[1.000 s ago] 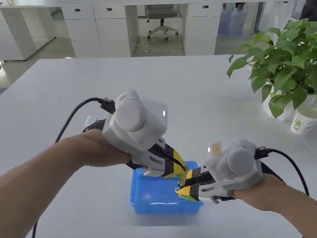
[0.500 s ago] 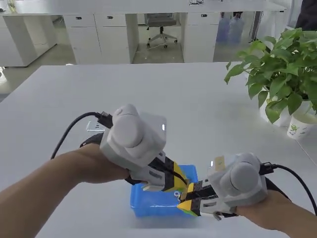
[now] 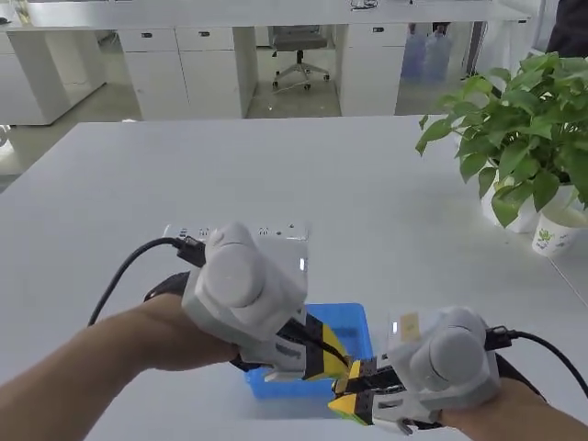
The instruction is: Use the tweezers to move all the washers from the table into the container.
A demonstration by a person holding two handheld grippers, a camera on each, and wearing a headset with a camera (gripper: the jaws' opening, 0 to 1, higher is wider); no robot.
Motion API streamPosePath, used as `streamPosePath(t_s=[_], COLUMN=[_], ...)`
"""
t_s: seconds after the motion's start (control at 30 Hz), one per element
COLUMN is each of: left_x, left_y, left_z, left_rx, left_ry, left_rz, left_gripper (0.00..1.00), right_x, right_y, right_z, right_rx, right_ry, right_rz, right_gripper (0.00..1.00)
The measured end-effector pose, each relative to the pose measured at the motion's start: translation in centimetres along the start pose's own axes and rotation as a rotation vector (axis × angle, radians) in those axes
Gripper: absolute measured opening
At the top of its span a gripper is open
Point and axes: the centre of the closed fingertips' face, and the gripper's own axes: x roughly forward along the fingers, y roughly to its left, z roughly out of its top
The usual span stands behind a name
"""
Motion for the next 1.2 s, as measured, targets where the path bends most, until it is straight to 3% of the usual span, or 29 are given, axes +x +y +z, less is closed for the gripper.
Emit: streamPosePath(t_s=[0.5,1.2], left_x=[0.7,1.0], left_y=[-1.4,-3.3], left_z=[-1.0,-3.0], left_rx=[0.001,-0.026], left_ry=[-0.016,-0.024], left_rz=[0.0,-0.005], left_gripper=[0.04,0.04], right_x=[0.7,2.7], right_y=[1.3,3.5], right_z=[-1.2,-2.3], right_rx=[-0.017,-0.033], right_ry=[0.017,0.042], right_rz=[-0.002,0.038], right_gripper=[0.12,0.13])
